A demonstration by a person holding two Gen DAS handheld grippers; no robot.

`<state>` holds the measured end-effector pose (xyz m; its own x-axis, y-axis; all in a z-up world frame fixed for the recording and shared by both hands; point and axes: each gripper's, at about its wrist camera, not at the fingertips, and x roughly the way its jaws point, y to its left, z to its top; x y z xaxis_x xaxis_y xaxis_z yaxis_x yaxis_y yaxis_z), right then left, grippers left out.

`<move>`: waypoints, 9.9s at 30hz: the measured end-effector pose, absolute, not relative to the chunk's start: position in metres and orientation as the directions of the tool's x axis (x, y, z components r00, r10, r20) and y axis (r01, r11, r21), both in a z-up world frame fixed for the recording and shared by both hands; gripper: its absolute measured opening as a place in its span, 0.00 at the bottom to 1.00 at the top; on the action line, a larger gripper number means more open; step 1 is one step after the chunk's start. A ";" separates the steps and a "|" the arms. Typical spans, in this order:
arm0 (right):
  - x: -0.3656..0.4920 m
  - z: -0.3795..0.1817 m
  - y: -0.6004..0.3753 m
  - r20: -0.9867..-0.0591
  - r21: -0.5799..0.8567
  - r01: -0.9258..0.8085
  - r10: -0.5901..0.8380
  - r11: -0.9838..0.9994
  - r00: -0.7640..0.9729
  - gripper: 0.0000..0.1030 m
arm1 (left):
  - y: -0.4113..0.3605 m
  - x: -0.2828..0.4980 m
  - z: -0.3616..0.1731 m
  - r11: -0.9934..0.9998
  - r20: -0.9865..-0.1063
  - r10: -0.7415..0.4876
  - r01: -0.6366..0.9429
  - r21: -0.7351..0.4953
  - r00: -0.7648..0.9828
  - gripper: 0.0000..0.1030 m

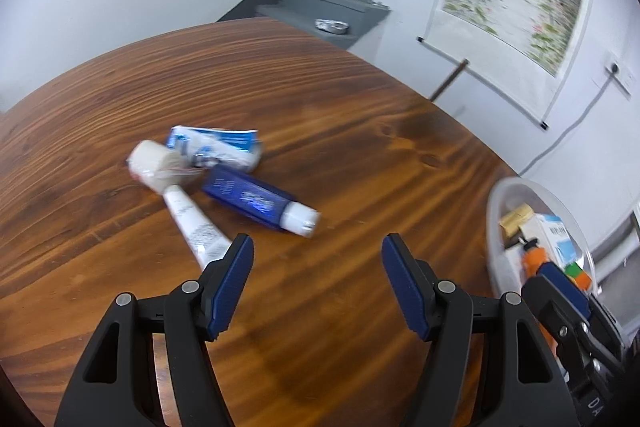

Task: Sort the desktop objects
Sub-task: 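Move both tools back to the white tube and blue bottle, then grasp the white tube with the left tool while the right tool grasps the blue bottle, then carry the white tube and blue bottle over the clear bowl with both tools, then open both tools to drop the tube and bottle into the bowl, then move both tools back to the tape roll and snack packet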

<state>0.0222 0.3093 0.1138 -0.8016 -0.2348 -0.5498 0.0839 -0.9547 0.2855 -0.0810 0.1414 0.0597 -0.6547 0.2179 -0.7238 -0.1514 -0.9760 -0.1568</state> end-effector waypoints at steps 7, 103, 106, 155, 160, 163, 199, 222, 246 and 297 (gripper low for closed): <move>0.007 0.107 0.287 -0.570 0.274 0.132 -0.272 -0.953 -0.775 0.44 | 0.105 -0.097 0.052 -0.986 -0.739 0.149 -0.046 -0.158 -0.657 0.68; -0.126 0.066 0.132 -0.772 0.054 0.485 -0.345 -0.873 -0.534 0.44 | 0.044 -0.133 0.024 -0.997 -0.793 0.036 -0.074 0.011 -0.608 0.20; -0.122 0.067 0.134 -0.771 0.053 0.488 -0.347 -0.871 -0.535 0.38 | 0.045 -0.132 0.026 -0.997 -0.793 0.044 -0.076 0.003 -0.607 0.20; -0.070 0.070 0.203 -0.742 0.159 0.209 -0.257 -0.965 -0.620 0.32 | 0.099 -0.090 0.079 -0.976 -0.683 0.168 -0.217 -0.014 -0.711 0.20; -0.050 0.083 0.213 -0.699 0.185 0.188 -0.264 -0.964 -0.665 0.32 | 0.103 -0.087 0.080 -0.978 -0.675 0.160 -0.210 -0.007 -0.720 0.20; -0.039 0.093 0.222 -0.671 0.190 0.173 -0.257 -0.966 -0.695 0.32 | 0.105 -0.087 0.080 -0.978 -0.675 0.156 -0.206 -0.005 -0.721 0.20; 0.051 0.127 0.408 -0.525 0.297 -0.142 -0.037 -0.944 -0.850 0.32 | 0.254 -0.035 0.082 -0.856 -0.685 0.434 -0.504 -0.111 -0.586 0.20; 0.049 0.098 0.457 -0.569 0.327 -0.214 -0.011 -0.920 -0.822 0.33 | 0.320 -0.043 0.076 -0.764 -0.686 0.571 -0.598 -0.243 -0.451 0.24; 0.055 0.120 0.423 -0.521 0.293 -0.180 0.001 -0.939 -0.854 0.37 | 0.264 -0.049 0.077 -0.855 -0.663 0.471 -0.486 -0.180 -0.582 0.54; -0.075 0.097 0.198 -0.642 0.220 0.217 -0.308 -0.951 -0.702 0.79 | 0.022 -0.157 0.042 -0.981 -0.734 0.103 0.054 -0.187 -0.671 0.65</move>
<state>-0.0745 0.1984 0.0965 -0.7019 -0.3085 -0.6420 0.2171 -0.9511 0.2196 -0.1571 0.0222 0.0417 -0.6711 0.1029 -0.7342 0.0541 -0.9809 -0.1869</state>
